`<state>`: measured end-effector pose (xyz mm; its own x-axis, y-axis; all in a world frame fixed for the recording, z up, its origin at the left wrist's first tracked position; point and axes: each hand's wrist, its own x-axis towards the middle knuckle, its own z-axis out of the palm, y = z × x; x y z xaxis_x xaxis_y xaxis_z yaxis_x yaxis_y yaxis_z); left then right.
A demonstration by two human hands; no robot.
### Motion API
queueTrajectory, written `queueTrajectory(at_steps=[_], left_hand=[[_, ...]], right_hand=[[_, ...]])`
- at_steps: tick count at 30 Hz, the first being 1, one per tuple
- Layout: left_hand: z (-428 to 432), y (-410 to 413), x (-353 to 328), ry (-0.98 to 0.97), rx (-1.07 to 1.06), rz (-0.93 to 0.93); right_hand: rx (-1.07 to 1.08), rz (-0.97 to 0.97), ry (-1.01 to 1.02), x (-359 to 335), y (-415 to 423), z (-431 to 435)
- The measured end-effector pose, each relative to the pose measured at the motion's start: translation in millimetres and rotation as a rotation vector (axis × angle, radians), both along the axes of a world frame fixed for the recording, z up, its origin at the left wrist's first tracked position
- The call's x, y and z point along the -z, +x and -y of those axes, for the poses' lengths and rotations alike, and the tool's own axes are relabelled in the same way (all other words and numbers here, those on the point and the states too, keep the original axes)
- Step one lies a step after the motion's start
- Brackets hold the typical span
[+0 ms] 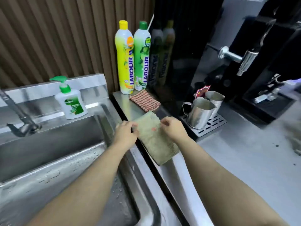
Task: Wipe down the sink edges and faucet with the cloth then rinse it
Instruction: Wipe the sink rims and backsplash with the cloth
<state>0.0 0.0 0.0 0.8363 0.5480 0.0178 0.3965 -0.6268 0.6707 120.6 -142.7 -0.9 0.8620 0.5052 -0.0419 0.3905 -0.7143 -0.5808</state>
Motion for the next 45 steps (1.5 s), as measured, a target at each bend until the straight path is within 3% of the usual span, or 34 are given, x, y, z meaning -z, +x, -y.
queueTrajectory(at_steps=[7,15,17,22,25,28,31,36,39,42,45], left_hand=[[-1,51,12,0.274,-0.083,-0.331],[-18,62,7,0.084,-0.188,-0.460],[-20,59,8,-0.054,-0.179,-0.355],[-22,49,-18,-0.675,-0.067,0.207],[-16,50,-57,-0.813,0.049,0.462],[-9,44,-84,-0.803,0.177,0.580],[0,23,-84,-0.734,0.244,0.520],[14,-32,-36,-0.628,0.384,0.071],[20,-49,-13,-0.674,0.439,-0.089],[26,-49,-2,-0.667,0.418,-0.093],[25,-27,3,-0.660,0.241,0.020]], right_hand=[[-0.039,-0.035,-0.131,12,34,-41],[0.044,-0.228,-0.229,11,47,-60],[0.036,-0.238,-0.141,13,44,-58],[0.022,-0.571,0.560,-22,41,-31],[-0.040,-0.623,0.902,-65,35,-14],[-0.091,-0.539,1.051,-99,25,3],[-0.128,-0.476,1.006,-96,5,25],[-0.087,-0.611,0.808,-25,-47,78],[0.010,-0.729,0.749,7,-77,104],[0.071,-0.719,0.746,13,-80,105],[0.216,-0.601,0.764,9,-64,82]])
